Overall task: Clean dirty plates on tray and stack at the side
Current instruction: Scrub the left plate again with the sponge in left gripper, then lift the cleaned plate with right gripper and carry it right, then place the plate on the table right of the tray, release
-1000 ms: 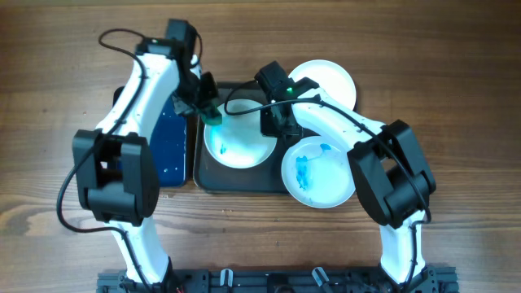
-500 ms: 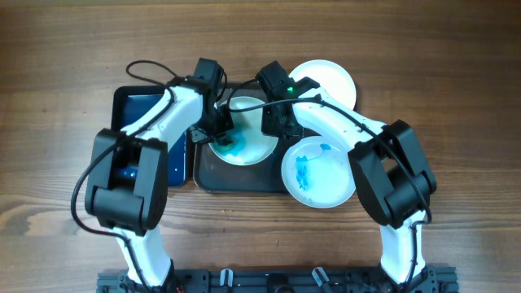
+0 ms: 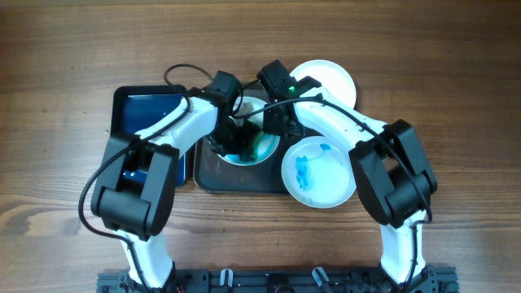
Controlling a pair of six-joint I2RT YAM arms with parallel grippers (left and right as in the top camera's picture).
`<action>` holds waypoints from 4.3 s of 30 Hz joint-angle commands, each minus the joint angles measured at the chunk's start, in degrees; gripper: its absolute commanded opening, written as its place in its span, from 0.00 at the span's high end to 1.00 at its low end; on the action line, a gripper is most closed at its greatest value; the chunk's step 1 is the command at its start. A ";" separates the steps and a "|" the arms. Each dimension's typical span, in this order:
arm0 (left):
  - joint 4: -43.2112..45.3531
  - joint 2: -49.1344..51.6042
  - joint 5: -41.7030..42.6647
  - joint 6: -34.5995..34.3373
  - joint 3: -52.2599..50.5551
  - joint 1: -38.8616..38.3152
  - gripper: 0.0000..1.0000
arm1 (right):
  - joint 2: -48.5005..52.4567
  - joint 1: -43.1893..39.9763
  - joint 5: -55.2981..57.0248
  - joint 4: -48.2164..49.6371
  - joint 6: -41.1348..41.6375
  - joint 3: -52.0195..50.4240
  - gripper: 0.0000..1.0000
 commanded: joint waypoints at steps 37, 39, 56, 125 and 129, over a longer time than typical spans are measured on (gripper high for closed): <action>1.44 1.51 6.99 -2.19 -0.48 0.46 0.96 | 0.87 -0.50 -8.28 1.57 -7.80 -1.62 0.96; -0.09 0.57 6.97 -2.19 3.89 2.86 0.96 | 0.87 -0.50 -10.88 1.46 -8.96 -1.62 0.96; -13.62 -3.87 0.46 -9.94 19.61 20.28 0.96 | -16.52 5.25 26.18 -4.17 -16.28 -1.44 0.96; -12.28 -3.87 -5.57 -10.16 19.52 7.23 0.96 | -27.74 -55.95 -17.77 -8.41 -20.98 -18.73 0.60; -12.28 -3.87 -5.57 -10.16 19.52 7.23 0.96 | -31.87 -49.68 -19.17 -14.03 -22.95 -18.78 0.57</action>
